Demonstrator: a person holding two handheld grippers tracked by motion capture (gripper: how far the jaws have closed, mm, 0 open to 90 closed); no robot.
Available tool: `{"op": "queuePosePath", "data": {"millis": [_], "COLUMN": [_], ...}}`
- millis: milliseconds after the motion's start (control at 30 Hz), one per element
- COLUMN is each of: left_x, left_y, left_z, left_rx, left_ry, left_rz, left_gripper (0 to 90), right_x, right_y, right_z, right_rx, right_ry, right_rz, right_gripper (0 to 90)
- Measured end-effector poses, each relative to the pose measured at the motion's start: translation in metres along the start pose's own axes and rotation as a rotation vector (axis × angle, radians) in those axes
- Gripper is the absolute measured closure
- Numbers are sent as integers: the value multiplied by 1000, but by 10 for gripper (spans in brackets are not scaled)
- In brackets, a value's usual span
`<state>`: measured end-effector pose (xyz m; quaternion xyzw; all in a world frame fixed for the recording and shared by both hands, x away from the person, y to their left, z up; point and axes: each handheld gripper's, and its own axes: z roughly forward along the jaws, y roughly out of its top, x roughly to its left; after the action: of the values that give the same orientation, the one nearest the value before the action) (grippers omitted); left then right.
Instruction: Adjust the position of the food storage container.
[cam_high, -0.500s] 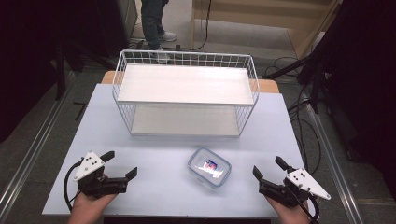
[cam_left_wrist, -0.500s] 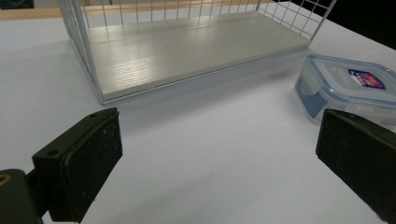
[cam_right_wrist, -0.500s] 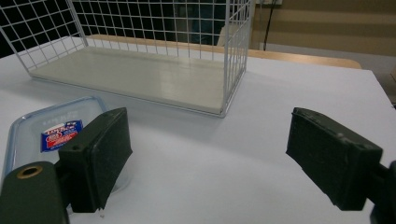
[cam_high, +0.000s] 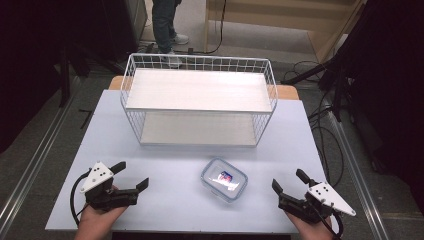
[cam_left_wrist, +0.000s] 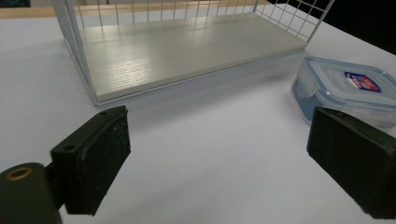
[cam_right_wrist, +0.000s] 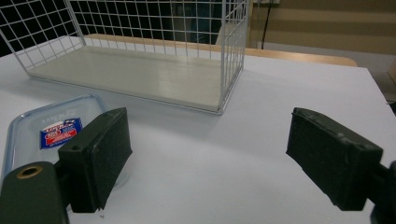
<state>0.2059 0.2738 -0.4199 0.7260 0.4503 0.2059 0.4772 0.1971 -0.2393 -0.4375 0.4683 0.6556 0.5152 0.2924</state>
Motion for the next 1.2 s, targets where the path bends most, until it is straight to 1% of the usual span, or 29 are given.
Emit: {"op": "queuePosePath", "data": {"millis": [33, 67, 100, 133, 167, 200, 233, 267, 300, 333, 367, 400, 500, 533, 567, 600, 633, 667, 700, 733, 767, 800, 833, 867, 967, 1000, 1133, 1167, 1200], "left_x": [0, -1, -1, -2, -5, -7, -11, -11, -22, -27, -31, -31, -48, -48, -57, -57, -61, -70, -74, -74, -79, -80, -80, -85, -92, -94, -98, -104, -104], "left_y": [0, 0, 0, -1, -2, -2, -2, -2, 0, 1, 3, 3, 11, 11, 14, 14, 15, 18, 19, 19, 19, 19, 19, 18, 18, 18, 17, 15, 15], "left_z": [0, 0, 1, 2, 4, 6, 13, 13, 25, 31, 35, 35, 62, 62, 79, 79, 86, 100, 106, 106, 119, 123, 123, 132, 137, 137, 134, 130, 130], "left_rx": [-6, -8, -14, -16, -18, -14, 9, 9, 35, 44, 60, 60, 68, 68, 66, 66, 70, 90, 94, 94, 111, 127, 127, 157, 173, 180, 190, 194, 194], "left_ry": [1, 1, 0, -7, -7, -11, -41, -41, -55, -62, -58, -58, -64, -64, -78, -78, -83, -92, -94, -94, -113, -113, -113, -116, -134, -136, -142, -158, -158], "left_rz": [-4, -7, -17, -29, -34, -37, -47, -47, -49, -44, -35, -35, -4, -4, 0, 0, 6, 25, 24, 24, 10, 12, 12, 33, 46, 60, 73, 89, 89], "left_gripper": [84, 133, 133, 196, 413, 413, 558, 616, 709, 776, 839, 897, 900, 900, 900, 900, 900, 900, 900, 900, 900, 900, 900, 900, 900, 900, 900, 900, 900], "right_x": [0, 0, 0, 1, 0, 0, 0, 0, 1, 1, 2, 2, 4, 4, 5, 5, 5, 6, 6, 6, 6, 6, 6, 7, 8, 9, 9, 9, 9], "right_y": [0, 0, 0, 0, -1, -1, -2, -2, -3, -3, -3, -3, -4, -4, -4, -4, -4, -4, -4, -4, -5, -6, -6, -9, -12, -13, -13, -12, -12], "right_z": [0, -1, -1, -1, 0, 0, 1, 1, 2, 2, 2, 2, 3, 3, 3, 3, 3, 3, 4, 4, 5, 6, 6, 9, 13, 14, 15, 14, 14], "right_rx": [0, -1, -1, 0, 3, 3, 8, 8, 11, 14, 16, 16, 22, 22, 22, 22, 21, 22, 23, 23, 27, 29, 29, 46, 68, 70, 75, 76, 76], "right_ry": [-1, -2, -2, -1, 0, 0, -1, -1, 2, 2, 5, 5, 13, 14, 16, 16, 18, 20, 23, 23, 26, 33, 33, 43, 53, 58, 64, 63, 63], "right_rz": [1, 0, 0, 1, 3, 3, 6, 6, 6, 5, 5, 5, 2, 1, 2, 2, -2, -3, 0, 0, 0, 7, 7, 21, 18, 15, 21, 21, 21], "right_gripper": [137, 138, 138, 138, 137, 137, 138, 138, 138, 138, 138, 138, 138, 138, 138, 138, 138, 138, 138, 138, 139, 139, 139, 139, 139, 139, 141, 141, 141]}}
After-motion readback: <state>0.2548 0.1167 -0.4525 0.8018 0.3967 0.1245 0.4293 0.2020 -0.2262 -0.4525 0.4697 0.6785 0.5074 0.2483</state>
